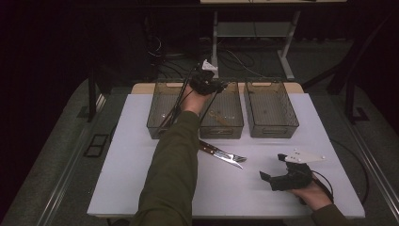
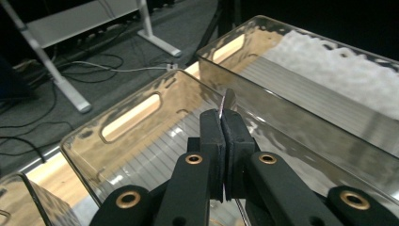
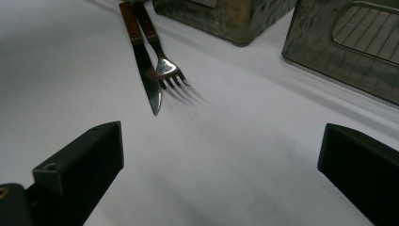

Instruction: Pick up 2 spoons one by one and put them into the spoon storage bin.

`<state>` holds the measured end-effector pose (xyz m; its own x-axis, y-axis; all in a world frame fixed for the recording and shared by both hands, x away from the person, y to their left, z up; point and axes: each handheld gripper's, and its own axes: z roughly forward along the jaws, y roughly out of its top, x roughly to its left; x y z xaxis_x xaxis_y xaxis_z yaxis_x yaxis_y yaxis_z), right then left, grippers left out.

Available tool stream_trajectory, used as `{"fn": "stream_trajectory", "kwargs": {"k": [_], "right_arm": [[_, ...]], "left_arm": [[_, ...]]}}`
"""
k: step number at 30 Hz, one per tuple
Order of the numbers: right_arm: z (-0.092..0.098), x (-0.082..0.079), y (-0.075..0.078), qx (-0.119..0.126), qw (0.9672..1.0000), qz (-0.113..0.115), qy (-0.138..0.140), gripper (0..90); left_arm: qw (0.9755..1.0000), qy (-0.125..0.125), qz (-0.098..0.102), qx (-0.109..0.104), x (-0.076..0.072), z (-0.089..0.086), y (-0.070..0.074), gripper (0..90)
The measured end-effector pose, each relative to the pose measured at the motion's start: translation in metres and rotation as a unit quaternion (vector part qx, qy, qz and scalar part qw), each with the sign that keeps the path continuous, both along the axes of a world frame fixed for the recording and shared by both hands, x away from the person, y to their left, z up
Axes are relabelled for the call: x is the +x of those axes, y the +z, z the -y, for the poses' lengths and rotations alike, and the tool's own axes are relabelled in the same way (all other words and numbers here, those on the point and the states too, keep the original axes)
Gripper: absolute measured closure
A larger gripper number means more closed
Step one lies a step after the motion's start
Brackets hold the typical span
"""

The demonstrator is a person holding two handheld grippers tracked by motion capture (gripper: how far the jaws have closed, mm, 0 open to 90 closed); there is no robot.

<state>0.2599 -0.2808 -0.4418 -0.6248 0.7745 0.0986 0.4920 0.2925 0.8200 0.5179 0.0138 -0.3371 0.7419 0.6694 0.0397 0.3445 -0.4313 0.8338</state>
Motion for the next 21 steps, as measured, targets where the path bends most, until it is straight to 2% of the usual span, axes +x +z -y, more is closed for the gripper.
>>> {"fn": "stream_trajectory", "kwargs": {"k": [4,6,7,9,10,14,21], "right_arm": [[0.000,0.000,0.000,0.004,1.0000,-0.001,0.000,0.5],[0.000,0.000,0.000,0.003,1.0000,0.000,0.001,0.5],[0.000,0.000,0.000,0.003,1.0000,-0.001,0.002,0.5],[0.000,0.000,0.000,0.003,1.0000,-0.001,0.003,0.5],[0.000,0.000,0.000,0.003,1.0000,-0.001,0.003,0.5],[-0.001,0.000,0.000,0.003,1.0000,-0.002,0.003,0.5],[-0.002,0.001,-0.001,-0.001,1.0000,-0.001,0.005,0.5]], "left_arm": [[1.0000,0.008,-0.002,-0.005,0.006,0.005,-0.002,88.7],[0.9998,0.020,0.000,0.002,0.006,0.009,-0.006,87.6],[0.9997,0.025,0.001,-0.002,0.006,0.009,-0.007,84.1],[0.9996,0.029,-0.006,0.002,0.007,0.011,-0.009,66.3],[0.9996,0.027,-0.008,0.008,0.006,0.012,-0.011,64.2],[0.9997,0.013,-0.019,0.001,0.001,0.010,-0.012,56.0],[0.9996,-0.011,-0.024,-0.008,-0.019,0.001,-0.009,45.0]]}}
